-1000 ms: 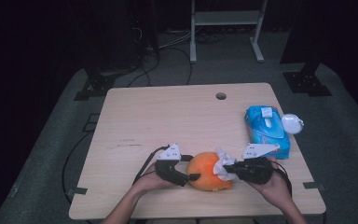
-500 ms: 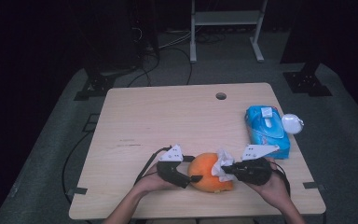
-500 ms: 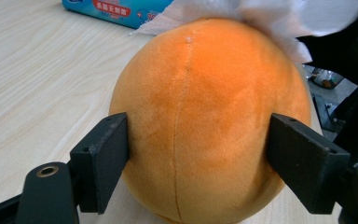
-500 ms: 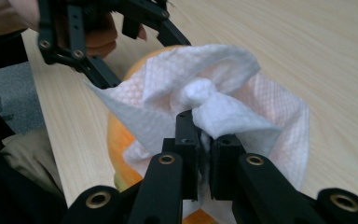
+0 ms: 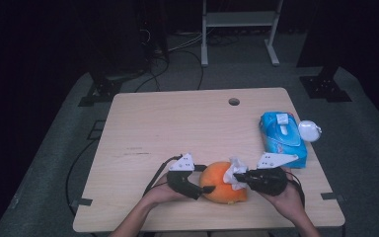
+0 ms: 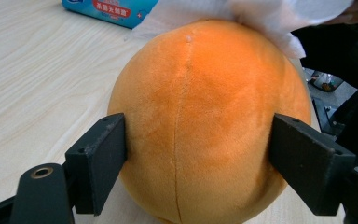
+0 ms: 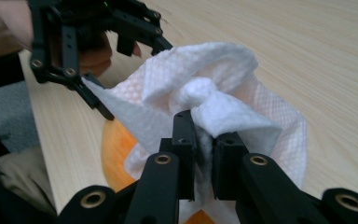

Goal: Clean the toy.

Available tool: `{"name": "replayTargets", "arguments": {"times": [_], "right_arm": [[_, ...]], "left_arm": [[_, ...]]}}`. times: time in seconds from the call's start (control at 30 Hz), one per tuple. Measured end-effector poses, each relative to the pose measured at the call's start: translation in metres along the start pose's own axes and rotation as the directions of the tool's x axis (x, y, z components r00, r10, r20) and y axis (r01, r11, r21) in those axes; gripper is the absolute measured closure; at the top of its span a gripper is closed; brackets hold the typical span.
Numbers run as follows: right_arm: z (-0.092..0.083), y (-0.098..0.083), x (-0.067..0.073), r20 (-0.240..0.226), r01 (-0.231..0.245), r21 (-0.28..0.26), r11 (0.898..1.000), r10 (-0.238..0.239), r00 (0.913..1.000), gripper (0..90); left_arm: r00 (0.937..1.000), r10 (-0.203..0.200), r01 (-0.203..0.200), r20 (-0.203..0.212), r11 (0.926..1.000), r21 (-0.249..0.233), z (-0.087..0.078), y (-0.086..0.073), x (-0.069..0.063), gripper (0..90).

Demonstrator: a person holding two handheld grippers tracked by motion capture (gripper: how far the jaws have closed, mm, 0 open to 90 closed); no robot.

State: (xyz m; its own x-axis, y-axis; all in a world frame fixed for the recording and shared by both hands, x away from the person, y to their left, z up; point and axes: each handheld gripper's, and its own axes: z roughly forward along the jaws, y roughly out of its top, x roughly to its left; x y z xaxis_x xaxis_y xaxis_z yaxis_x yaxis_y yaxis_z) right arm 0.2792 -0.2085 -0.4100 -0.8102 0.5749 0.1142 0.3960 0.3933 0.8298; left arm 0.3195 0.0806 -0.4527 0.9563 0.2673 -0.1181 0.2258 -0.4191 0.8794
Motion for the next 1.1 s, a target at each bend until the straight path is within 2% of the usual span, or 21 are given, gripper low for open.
{"name": "replayTargets", "arguments": {"times": [0.07, 0.1, 0.13, 0.17, 0.2, 0.23, 0.27, 0.33, 0.37, 0.43, 0.47, 0.57, 0.67, 0.7, 0.8, 0.83, 0.93, 1.07, 1.1], "right_arm": [[0.000, -0.002, -0.005, 0.010, -0.016, 0.008, 1.000, 0.016, 0.9998, 82.1], [-0.001, -0.005, -0.011, 0.031, -0.042, 0.014, 0.999, 0.042, 0.9987, 83.8], [-0.001, -0.005, -0.011, 0.031, -0.042, 0.014, 0.999, 0.042, 0.9987, 83.8], [-0.002, -0.005, -0.014, 0.060, -0.056, 0.028, 0.998, 0.055, 0.9967, 84.5], [-0.003, -0.004, -0.013, 0.061, -0.067, 0.021, 0.998, 0.066, 0.9959, 84.7], [-0.004, -0.002, -0.010, 0.060, -0.061, 0.009, 0.998, 0.060, 0.9964, 84.7], [-0.004, 0.000, -0.007, 0.058, -0.047, -0.002, 0.999, 0.047, 0.9972, 84.7], [-0.003, 0.004, 0.000, 0.011, -0.037, -0.033, 0.999, 0.038, 0.9992, 84.6], [-0.002, 0.006, 0.003, 0.004, -0.024, -0.032, 0.999, 0.024, 0.9997, 84.5], [0.001, 0.008, 0.006, 0.028, 0.008, -0.012, 1.000, -0.007, 0.9996, 84.3], [0.001, 0.008, 0.006, 0.028, 0.008, -0.012, 1.000, -0.007, 0.9996, 84.3], [0.000, 0.002, -0.005, 0.053, -0.044, 0.004, 0.999, 0.044, 0.9976, 84.3], [-0.004, -0.001, -0.011, 0.078, -0.062, 0.009, 0.998, 0.061, 0.9950, 84.3], [-0.005, -0.001, -0.010, 0.074, -0.069, 0.000, 0.998, 0.069, 0.9949, 84.3], [-0.005, 0.002, -0.005, 0.057, -0.051, -0.016, 0.999, 0.052, 0.9970, 84.2], [-0.003, 0.006, 0.002, 0.009, -0.038, -0.036, 0.999, 0.038, 0.9992, 84.2], [0.002, 0.010, 0.010, 0.028, 0.016, -0.014, 1.000, -0.016, 0.9995, 84.0], [0.002, 0.006, 0.002, 0.050, -0.010, -0.002, 1.000, 0.010, 0.9987, 84.1], [-0.001, 0.003, -0.005, 0.069, -0.042, -0.002, 0.999, 0.042, 0.9967, 84.2]], "left_arm": [[1.0000, -0.004, 0.004, 0.001, 0.9999, -0.012, 0.000, 0.000, -0.001, 19.5], [1.0000, 0.004, -0.004, -0.004, 0.9999, -0.013, 0.002, 0.002, -0.003, 19.5], [1.0000, 0.004, -0.004, -0.004, 0.9999, -0.013, 0.002, 0.002, -0.003, 19.6], [0.9999, 0.006, -0.007, -0.011, 0.9999, -0.013, 0.004, 0.004, -0.004, 19.5], [0.9999, 0.006, -0.007, -0.011, 0.9999, -0.013, 0.004, 0.004, -0.004, 19.5], [0.9993, 0.034, -0.034, -0.016, 0.9994, 0.000, 0.005, 0.006, -0.006, 19.4], [0.9993, 0.034, -0.034, -0.016, 0.9994, 0.000, 0.005, 0.006, -0.006, 19.5], [0.9979, 0.060, -0.060, -0.024, 0.9982, 0.007, 0.006, 0.007, -0.010, 19.5], [0.9975, 0.065, -0.064, -0.028, 0.9979, 0.010, 0.007, 0.008, -0.012, 19.5], [0.9969, 0.072, -0.071, -0.033, 0.9973, 0.017, 0.006, 0.009, -0.013, 19.5], [0.9969, 0.072, -0.071, -0.033, 0.9973, 0.017, 0.006, 0.009, -0.013, 19.5], [0.9967, 0.073, -0.072, -0.037, 0.9973, 0.015, 0.006, 0.010, -0.013, 19.5], [0.9962, 0.079, -0.078, -0.037, 0.9968, 0.017, 0.006, 0.010, -0.014, 19.6], [0.9958, 0.084, -0.083, -0.038, 0.9963, 0.022, 0.007, 0.010, -0.014, 19.6], [0.9959, 0.083, -0.082, -0.038, 0.9964, 0.020, 0.007, 0.010, -0.014, 19.6], [0.9960, 0.081, -0.080, -0.038, 0.9966, 0.019, 0.007, 0.010, -0.014, 19.6], [0.9959, 0.080, -0.079, -0.041, 0.9966, 0.022, 0.007, 0.010, -0.014, 19.5], [0.9962, 0.074, -0.073, -0.045, 0.9972, 0.018, 0.007, 0.011, -0.014, 19.4], [0.9954, 0.083, -0.082, -0.047, 0.9964, 0.020, 0.007, 0.011, -0.015, 19.4]]}}
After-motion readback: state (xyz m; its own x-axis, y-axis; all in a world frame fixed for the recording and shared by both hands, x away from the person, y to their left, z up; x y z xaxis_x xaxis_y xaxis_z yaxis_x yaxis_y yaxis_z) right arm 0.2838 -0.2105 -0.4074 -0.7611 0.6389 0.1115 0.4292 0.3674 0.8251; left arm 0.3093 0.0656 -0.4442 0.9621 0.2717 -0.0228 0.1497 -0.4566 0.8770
